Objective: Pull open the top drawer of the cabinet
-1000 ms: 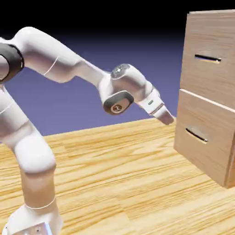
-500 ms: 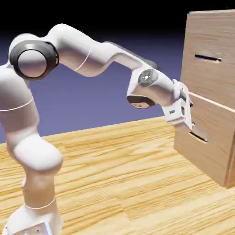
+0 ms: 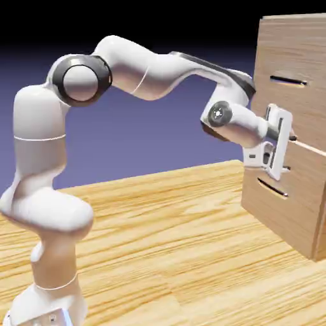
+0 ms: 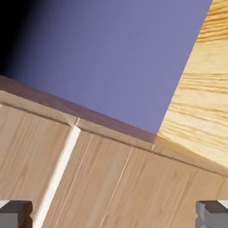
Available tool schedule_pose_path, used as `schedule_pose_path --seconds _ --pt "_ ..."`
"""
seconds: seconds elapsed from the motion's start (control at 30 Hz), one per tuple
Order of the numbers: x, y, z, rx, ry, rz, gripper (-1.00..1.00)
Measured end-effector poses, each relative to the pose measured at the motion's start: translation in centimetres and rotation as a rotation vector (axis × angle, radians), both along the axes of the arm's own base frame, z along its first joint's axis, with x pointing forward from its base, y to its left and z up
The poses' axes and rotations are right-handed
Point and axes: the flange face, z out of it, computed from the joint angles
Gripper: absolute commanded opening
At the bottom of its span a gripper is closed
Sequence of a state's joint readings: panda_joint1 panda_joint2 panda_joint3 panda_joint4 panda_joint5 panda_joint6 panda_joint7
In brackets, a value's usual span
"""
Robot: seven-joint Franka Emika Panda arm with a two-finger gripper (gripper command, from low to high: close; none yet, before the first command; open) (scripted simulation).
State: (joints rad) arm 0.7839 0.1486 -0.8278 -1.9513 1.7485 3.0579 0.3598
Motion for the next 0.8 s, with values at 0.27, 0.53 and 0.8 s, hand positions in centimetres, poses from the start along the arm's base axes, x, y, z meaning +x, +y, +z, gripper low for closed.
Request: schedule_pose_path --seconds 0.27,0.53,0.8 --pt "2.6 3.4 2.5 0.107 -0.136 -0.093 0.00" --pt "4.5 9.9 6.6 0.214 -0.305 -0.120 0.00" --pt "4.9 18.4 11.3 0.322 -0.468 -0.075 0.00"
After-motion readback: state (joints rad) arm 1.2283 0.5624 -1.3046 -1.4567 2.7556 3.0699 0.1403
